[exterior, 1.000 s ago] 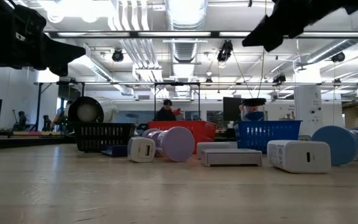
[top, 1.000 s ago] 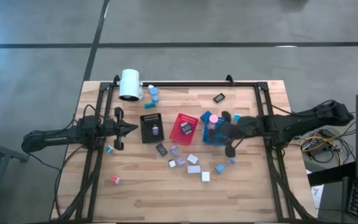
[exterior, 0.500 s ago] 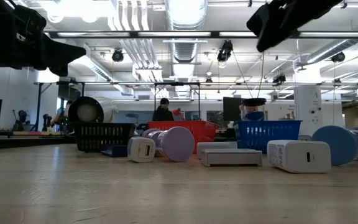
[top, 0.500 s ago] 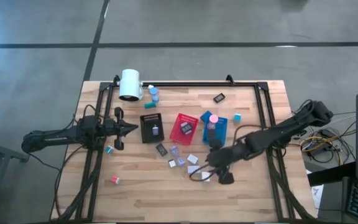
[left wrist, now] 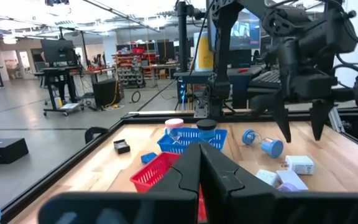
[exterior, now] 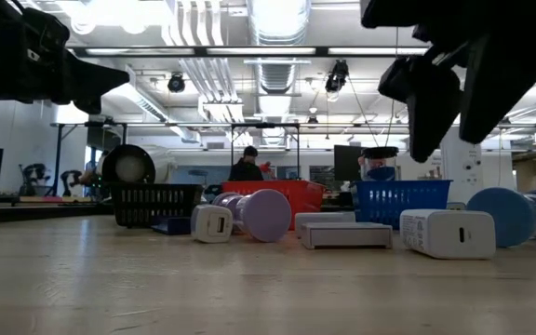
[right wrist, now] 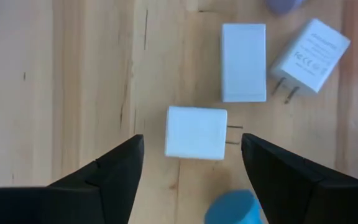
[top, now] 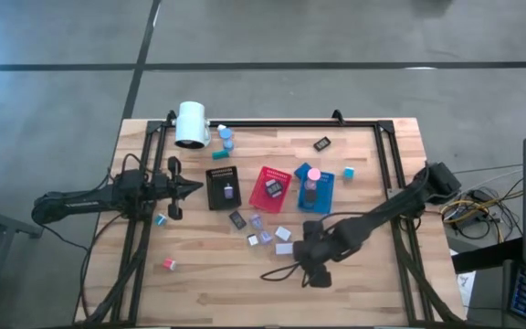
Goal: Pick & Place Office items
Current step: Put the bottom white charger adapter into the black bin
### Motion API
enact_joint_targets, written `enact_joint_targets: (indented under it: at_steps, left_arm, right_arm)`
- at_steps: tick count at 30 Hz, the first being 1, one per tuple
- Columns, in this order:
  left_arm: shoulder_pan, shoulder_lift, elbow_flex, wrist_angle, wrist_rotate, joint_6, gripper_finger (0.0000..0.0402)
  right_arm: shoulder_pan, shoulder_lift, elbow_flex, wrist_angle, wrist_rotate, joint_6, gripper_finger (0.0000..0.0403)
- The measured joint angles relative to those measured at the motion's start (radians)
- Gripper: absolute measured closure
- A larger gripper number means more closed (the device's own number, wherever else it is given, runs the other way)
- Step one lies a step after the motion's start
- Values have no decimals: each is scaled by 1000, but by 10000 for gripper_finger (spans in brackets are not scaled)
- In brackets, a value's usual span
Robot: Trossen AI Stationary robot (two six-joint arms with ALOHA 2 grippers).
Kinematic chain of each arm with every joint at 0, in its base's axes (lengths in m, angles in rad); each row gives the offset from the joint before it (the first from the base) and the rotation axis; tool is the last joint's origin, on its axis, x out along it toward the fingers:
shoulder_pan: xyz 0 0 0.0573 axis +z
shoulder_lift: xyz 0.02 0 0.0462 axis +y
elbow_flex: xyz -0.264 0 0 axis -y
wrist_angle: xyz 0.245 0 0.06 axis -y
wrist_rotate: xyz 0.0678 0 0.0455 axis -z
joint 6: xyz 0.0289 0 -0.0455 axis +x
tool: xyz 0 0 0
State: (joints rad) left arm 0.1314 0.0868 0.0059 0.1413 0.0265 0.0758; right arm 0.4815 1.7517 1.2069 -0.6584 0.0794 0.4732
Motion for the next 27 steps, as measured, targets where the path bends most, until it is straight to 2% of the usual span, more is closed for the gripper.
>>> enact_joint_targets:
  at_steps: [10,22,27]
  left_arm:
    - [0,0,0,8,-12,29,394]
    - [0,1,0,-2,-12,29,394]
    - [0,2,0,-1,-12,29,394]
  right_arm:
    - [-3,70,0,10,59,61,126]
    - [21,112,-1,37,49,70,126]
    - [20,115,-7,37,79,64,127]
